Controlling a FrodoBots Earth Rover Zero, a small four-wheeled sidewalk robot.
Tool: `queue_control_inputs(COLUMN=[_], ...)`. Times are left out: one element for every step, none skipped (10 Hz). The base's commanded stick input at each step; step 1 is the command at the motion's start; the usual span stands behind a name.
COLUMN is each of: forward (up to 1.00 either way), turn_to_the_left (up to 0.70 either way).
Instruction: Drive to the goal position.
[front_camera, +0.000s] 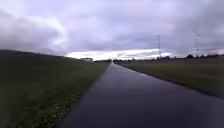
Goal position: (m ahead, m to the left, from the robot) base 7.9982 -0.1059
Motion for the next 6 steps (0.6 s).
queue_control_inputs(forward=[0.7,0.7,0.7,0.7,0.7,0.7], turn_to_the_left=[0.0,0.0,0.0,0.0,0.0,0.0])
